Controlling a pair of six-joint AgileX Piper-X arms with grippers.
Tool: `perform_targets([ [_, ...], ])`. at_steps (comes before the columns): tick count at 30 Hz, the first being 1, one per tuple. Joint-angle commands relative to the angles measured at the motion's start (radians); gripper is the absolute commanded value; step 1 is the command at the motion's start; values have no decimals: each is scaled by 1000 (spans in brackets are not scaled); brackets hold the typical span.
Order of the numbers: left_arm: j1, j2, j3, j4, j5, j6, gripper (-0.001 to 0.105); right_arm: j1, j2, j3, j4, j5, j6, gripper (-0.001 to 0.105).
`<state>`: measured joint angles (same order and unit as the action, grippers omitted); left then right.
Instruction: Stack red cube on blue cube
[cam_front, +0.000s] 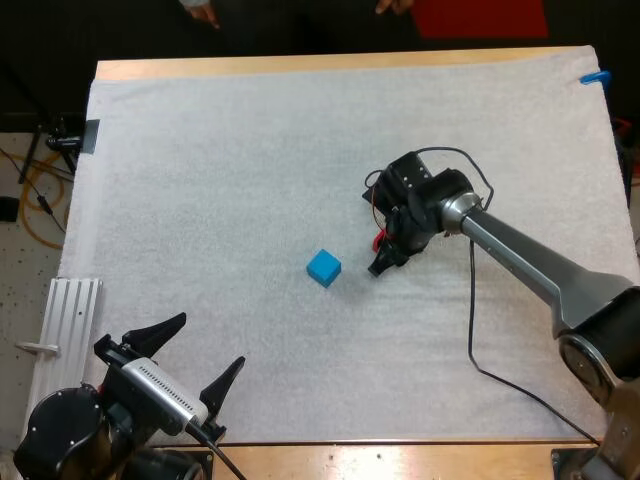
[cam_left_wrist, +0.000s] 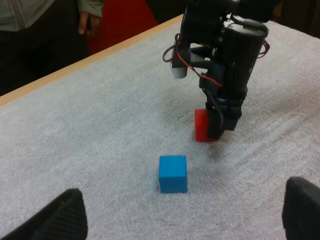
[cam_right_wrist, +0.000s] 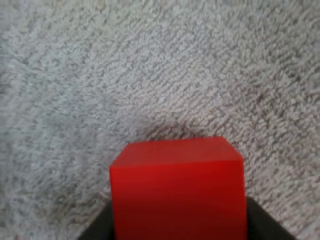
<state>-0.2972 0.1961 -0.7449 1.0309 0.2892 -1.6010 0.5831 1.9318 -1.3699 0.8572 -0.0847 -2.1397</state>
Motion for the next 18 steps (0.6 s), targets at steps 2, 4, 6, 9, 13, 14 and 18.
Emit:
perform_targets([
  [2,-2,1,-5,-10,1,5,76,14,-62,-31,10,14,-12,9],
  [4,-2,1,-5,-1,1,5,76,31,-102,-54,32,28,-12,9],
  [6,-2,1,-5,8,-1,5,76,51,-128,-72,50,44,-15,9],
  [9,-2,1,-5,15,-1,5,76,93,-147,-103,86,71,-25,9],
  [13,-2,1,-5,34,-1,5,76,169,-147,-132,113,123,-40,9],
  [14,-2,1,-5,41,-1,5,76,181,-147,-132,113,126,-40,9],
  [18,-2,1,-5,78,-1,5,76,247,-133,-132,103,131,-40,9],
])
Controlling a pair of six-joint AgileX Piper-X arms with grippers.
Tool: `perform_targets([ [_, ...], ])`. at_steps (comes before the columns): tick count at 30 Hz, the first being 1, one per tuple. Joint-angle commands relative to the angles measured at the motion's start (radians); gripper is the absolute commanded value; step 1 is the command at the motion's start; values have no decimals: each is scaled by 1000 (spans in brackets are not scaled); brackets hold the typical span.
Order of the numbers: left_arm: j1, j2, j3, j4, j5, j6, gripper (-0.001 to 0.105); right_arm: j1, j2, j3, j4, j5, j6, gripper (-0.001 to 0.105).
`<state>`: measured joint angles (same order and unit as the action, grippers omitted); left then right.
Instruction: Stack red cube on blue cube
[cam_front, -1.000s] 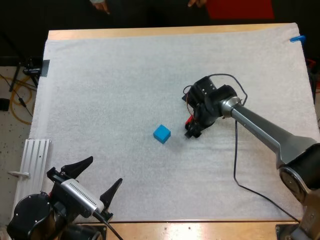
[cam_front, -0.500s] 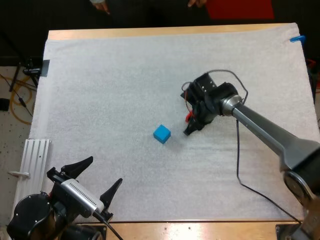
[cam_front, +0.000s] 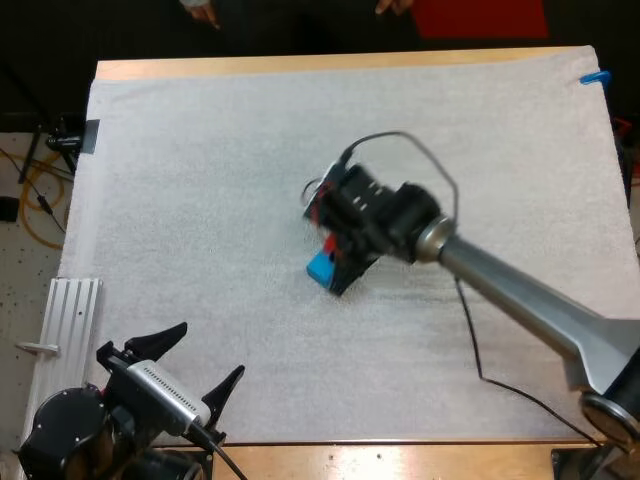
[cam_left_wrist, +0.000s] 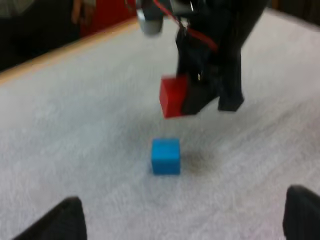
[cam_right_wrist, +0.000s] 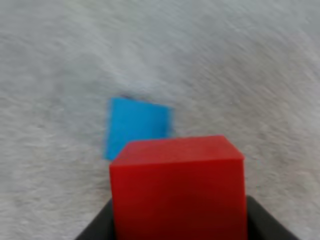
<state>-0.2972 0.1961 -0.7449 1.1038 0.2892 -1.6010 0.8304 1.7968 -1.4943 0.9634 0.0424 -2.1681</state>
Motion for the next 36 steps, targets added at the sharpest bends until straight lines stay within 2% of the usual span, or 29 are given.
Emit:
perform_targets([
  [1,-2,1,-5,9,-1,5,76,16,10,-7,-10,4,-12,9],
  [5,-2,1,-5,10,-1,5,76,53,42,-18,-22,4,-12,9],
  [9,-2,1,-5,12,-1,5,76,63,108,-81,-10,6,4,9],
  [15,-2,1,-5,12,-1,5,76,58,206,-201,93,7,28,9],
  [26,-2,1,-5,12,-1,5,76,20,247,-205,117,-3,128,9],
  [36,-2,1,-5,12,-1,12,76,-16,247,-205,121,-62,153,9],
])
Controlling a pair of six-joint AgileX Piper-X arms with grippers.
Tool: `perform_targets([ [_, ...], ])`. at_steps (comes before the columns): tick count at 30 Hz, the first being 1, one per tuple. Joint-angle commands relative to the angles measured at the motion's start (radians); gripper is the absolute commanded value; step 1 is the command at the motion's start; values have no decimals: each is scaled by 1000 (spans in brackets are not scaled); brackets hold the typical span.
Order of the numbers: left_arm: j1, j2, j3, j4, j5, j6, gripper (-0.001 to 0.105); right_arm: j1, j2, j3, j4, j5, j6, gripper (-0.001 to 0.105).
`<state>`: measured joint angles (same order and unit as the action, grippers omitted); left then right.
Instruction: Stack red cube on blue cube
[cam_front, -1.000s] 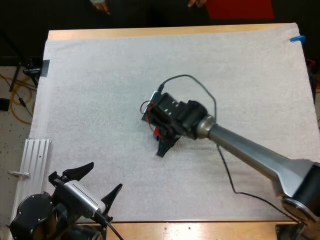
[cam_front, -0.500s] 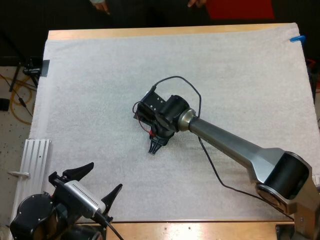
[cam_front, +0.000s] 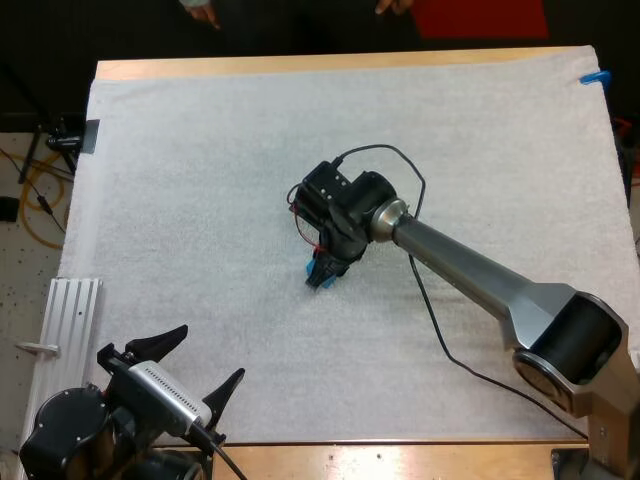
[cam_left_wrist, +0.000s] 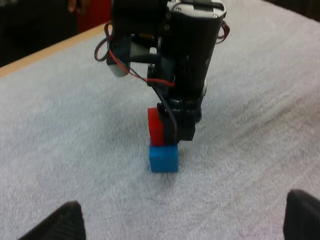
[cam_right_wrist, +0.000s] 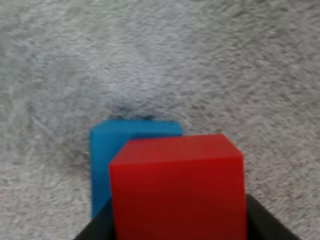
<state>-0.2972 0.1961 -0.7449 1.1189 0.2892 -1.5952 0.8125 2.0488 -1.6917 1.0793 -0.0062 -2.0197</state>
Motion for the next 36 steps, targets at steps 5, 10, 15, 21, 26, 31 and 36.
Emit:
perform_targets([
  [5,-2,1,-5,-3,-1,6,76,5,-6,-7,5,-37,5,10],
  [10,-2,1,-2,-3,-1,6,76,9,-6,-7,6,-60,5,32],
  [15,-2,1,-2,-3,-1,6,76,9,-6,-7,6,-58,5,46],
  [21,-2,1,-2,-3,-1,6,76,9,-6,-7,1,-58,5,69],
  [26,-2,1,-2,-3,-1,6,76,9,-19,-7,5,-58,1,81],
  [31,-2,1,-2,-3,-1,6,76,9,-98,-7,6,-58,-1,81],
  [36,-2,1,-2,-6,-1,6,76,4,-197,-7,9,-70,5,81],
])
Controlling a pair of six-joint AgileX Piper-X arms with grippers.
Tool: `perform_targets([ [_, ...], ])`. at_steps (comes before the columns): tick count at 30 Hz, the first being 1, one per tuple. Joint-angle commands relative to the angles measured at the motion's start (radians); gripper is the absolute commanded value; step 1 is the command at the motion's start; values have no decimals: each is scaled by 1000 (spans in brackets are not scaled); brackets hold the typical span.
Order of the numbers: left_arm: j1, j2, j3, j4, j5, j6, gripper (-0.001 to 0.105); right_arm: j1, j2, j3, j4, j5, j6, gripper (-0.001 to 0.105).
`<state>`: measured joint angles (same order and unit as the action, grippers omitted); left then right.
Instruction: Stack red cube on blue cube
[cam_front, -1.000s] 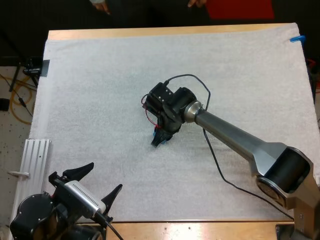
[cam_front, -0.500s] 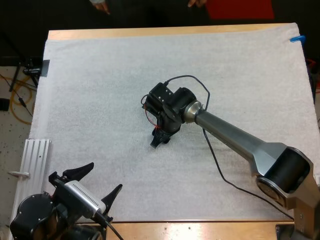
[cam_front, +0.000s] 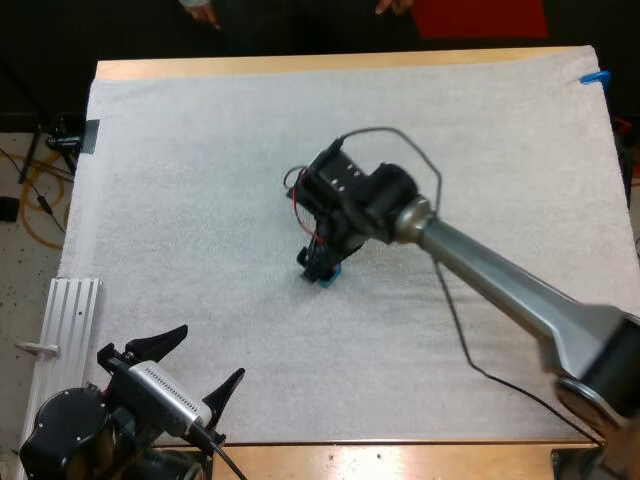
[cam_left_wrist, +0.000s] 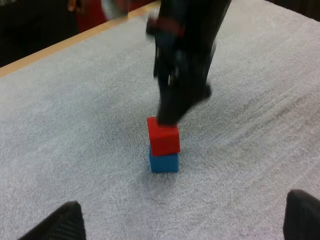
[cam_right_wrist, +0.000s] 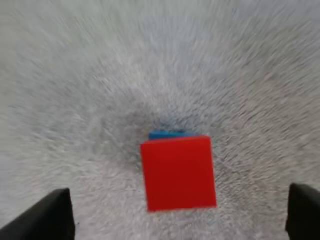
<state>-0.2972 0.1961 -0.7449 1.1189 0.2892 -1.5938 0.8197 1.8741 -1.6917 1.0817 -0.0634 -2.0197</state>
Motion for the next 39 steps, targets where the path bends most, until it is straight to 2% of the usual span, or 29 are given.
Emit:
perform_targets([
  [1,-2,6,-2,-7,-1,-3,76,-15,-43,-7,-3,-32,5,81],
  [8,10,113,-2,-55,-31,-3,76,-174,-99,-7,-63,-88,68,81],
  [14,10,239,-2,-226,-52,-3,76,-361,-186,61,-106,-99,91,81],
  [20,10,346,-2,-317,-52,-25,76,-549,-382,239,-166,-99,84,81],
  [24,10,391,-2,-383,-53,-48,76,-675,-555,399,-195,-99,57,81],
  [29,30,424,-6,-426,-99,-57,76,-793,-743,535,-202,-108,20,81],
  [32,99,435,-5,-438,-99,-58,76,-834,-866,611,-220,-129,25,81],
  [34,187,435,-7,-437,-81,-58,76,-838,-958,655,-222,-129,25,81],
  [36,270,432,-7,-437,-34,-54,76,-838,-1015,688,-227,-129,25,81],
  [39,389,400,-7,-414,86,-54,76,-838,-1102,731,-227,-129,25,81],
])
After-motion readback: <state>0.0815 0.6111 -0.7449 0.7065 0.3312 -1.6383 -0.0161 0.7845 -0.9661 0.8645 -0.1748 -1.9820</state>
